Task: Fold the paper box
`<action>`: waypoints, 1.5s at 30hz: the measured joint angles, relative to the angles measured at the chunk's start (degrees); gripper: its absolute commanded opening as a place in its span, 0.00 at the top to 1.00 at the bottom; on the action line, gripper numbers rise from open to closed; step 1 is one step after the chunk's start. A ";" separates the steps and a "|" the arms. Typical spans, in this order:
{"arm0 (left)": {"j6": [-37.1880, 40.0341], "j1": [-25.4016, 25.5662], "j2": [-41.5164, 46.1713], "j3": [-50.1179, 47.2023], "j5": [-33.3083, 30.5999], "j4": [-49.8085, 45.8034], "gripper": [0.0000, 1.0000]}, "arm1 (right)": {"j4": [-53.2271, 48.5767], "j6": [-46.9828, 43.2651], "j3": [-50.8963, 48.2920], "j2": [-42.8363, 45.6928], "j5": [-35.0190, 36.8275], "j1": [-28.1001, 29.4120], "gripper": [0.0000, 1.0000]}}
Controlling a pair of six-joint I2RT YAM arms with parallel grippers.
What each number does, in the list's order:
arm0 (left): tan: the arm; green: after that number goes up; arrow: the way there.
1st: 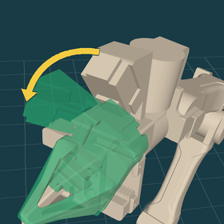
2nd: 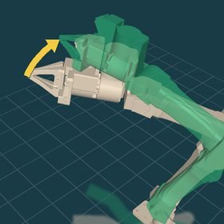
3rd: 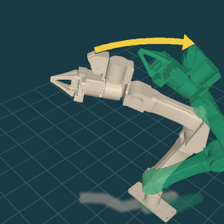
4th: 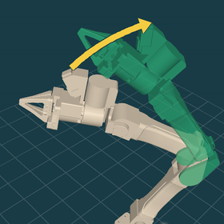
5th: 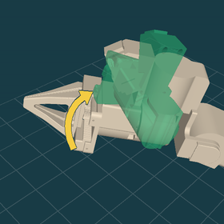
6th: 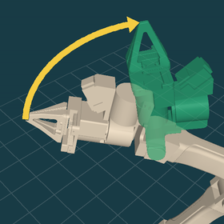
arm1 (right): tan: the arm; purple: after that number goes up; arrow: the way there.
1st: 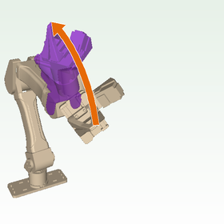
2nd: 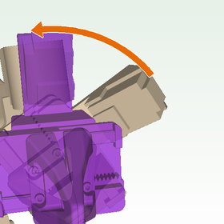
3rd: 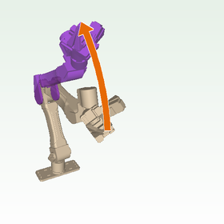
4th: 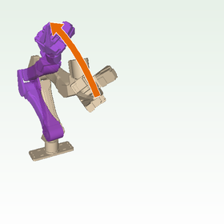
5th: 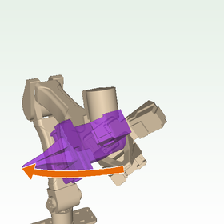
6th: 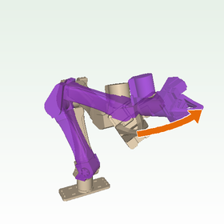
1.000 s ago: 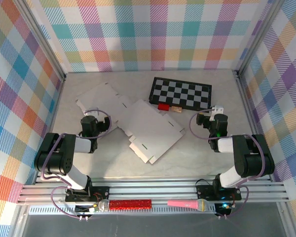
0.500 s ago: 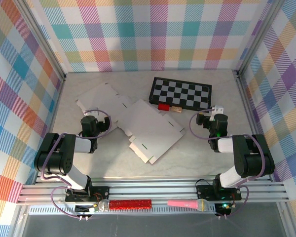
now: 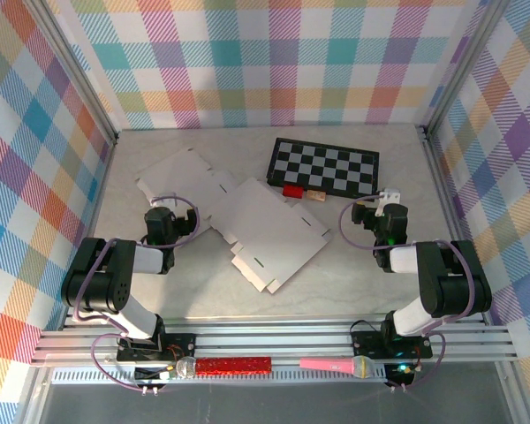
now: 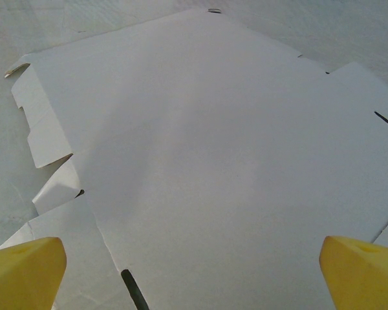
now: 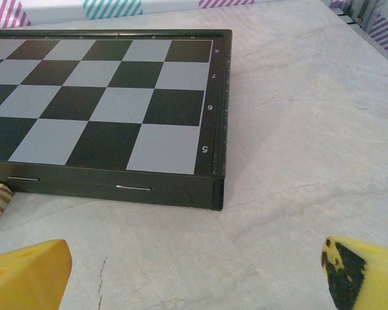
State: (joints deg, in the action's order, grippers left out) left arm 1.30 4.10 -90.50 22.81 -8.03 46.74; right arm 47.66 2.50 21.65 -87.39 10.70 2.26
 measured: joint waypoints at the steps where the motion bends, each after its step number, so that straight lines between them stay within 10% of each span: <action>1: 0.00 0.00 0.00 0.00 0.00 0.00 0.00 | 0.07 0.00 0.00 0.00 -0.02 0.00 0.01; 9: 0.72 1.66 3.45 -0.24 -1.33 -1.36 0.00 | 2.16 -0.57 -2.03 1.79 -0.15 0.92 0.01; 16: 1.53 9.35 19.32 2.10 -9.29 -8.35 0.00 | -9.70 -0.85 -0.79 22.91 8.17 4.98 0.01; 23: 0.90 21.64 22.71 17.03 -19.17 -17.81 0.00 | -31.32 0.02 18.69 34.25 16.37 10.95 0.01; 27: -15.98 24.30 20.98 37.31 -23.28 -44.98 0.00 | -55.76 12.94 42.64 30.95 14.40 11.91 0.01; 33: -37.70 19.89 17.62 50.21 -7.91 -68.72 0.28 | -75.84 30.69 53.27 27.54 -6.75 9.94 0.15; 45: -55.30 16.63 12.63 24.92 19.39 -69.83 0.30 | -83.84 48.65 27.32 21.66 -34.84 13.77 0.22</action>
State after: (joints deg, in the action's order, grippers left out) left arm -54.00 20.73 -77.87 47.72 11.35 -23.09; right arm -36.18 51.16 48.97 -65.73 -24.14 16.03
